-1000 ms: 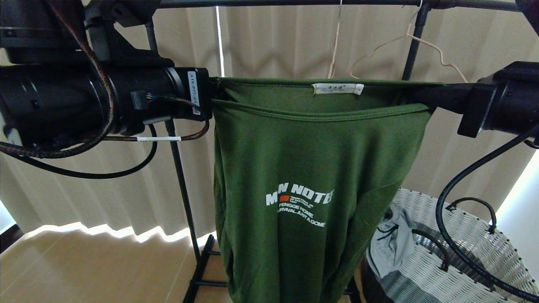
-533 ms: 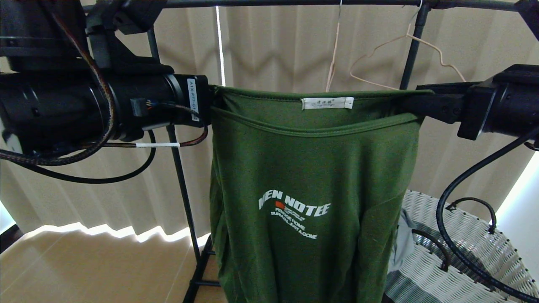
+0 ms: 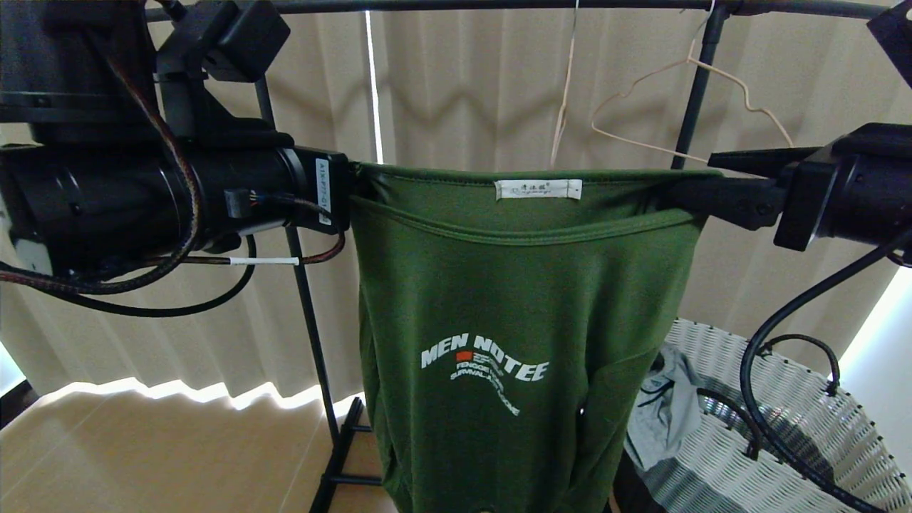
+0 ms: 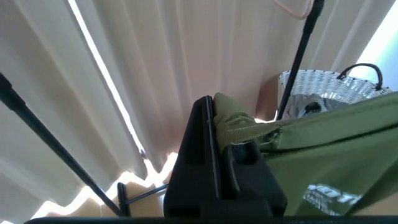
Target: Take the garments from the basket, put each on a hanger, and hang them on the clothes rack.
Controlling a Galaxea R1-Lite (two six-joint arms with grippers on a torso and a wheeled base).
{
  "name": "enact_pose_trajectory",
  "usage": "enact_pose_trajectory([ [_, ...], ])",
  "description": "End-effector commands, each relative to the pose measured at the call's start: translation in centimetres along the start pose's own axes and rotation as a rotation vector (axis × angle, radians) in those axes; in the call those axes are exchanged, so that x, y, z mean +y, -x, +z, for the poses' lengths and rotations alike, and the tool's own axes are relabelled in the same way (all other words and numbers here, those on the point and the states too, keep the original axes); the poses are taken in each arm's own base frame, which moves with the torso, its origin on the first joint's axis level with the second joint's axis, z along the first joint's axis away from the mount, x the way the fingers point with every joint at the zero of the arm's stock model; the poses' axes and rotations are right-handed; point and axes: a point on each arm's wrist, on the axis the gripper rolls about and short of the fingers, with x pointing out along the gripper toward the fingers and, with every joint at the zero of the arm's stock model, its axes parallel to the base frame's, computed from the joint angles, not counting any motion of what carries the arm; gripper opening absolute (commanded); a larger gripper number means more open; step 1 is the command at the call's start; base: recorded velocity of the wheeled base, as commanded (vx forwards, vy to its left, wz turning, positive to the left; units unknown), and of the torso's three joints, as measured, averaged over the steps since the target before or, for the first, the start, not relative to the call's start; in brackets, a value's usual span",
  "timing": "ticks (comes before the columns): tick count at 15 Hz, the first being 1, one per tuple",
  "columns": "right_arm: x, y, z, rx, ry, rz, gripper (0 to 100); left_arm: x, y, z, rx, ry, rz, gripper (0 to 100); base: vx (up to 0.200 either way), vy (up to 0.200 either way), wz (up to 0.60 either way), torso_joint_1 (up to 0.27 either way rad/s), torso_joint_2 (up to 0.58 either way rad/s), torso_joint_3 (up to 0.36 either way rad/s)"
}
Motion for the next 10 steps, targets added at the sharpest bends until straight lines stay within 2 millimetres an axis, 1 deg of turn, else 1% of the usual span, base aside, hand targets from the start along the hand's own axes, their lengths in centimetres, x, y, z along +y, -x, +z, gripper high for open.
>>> enact_pose_trajectory([
  [1,0.3,0.3,-0.8,0.020,-0.002,0.016,100,0.5,-0.1,-0.1,0.002,0.004,0.021,0,0.000,0.000,0.00,0.000,0.00,0.000],
  [3,0.5,0.3,-0.8,-0.013,0.003,0.037,100,1.0,-0.1,-0.2,0.008,-0.001,0.053,0,0.000,0.000,0.00,0.000,0.00,0.000],
  [5,0.6,0.1,-1.3,-0.069,0.018,0.105,100,1.1,-0.3,-0.2,0.013,-0.001,0.122,0,0.000,0.000,0.00,0.000,0.00,0.000],
  [7,0.7,0.3,-1.5,-0.082,0.022,0.124,100,1.3,-0.3,-0.3,0.017,-0.001,0.134,0,0.000,0.000,0.00,0.000,0.00,0.000],
  [8,0.8,0.8,-1.8,-0.085,0.024,0.147,100,1.7,-0.4,-0.6,0.027,0.000,0.147,0,0.000,0.000,0.00,0.000,0.00,0.000],
  [10,0.9,1.3,-1.8,-0.090,0.028,0.163,100,1.7,-0.5,-0.8,0.033,0.000,0.150,0,0.000,0.000,0.00,0.000,0.00,0.000],
])
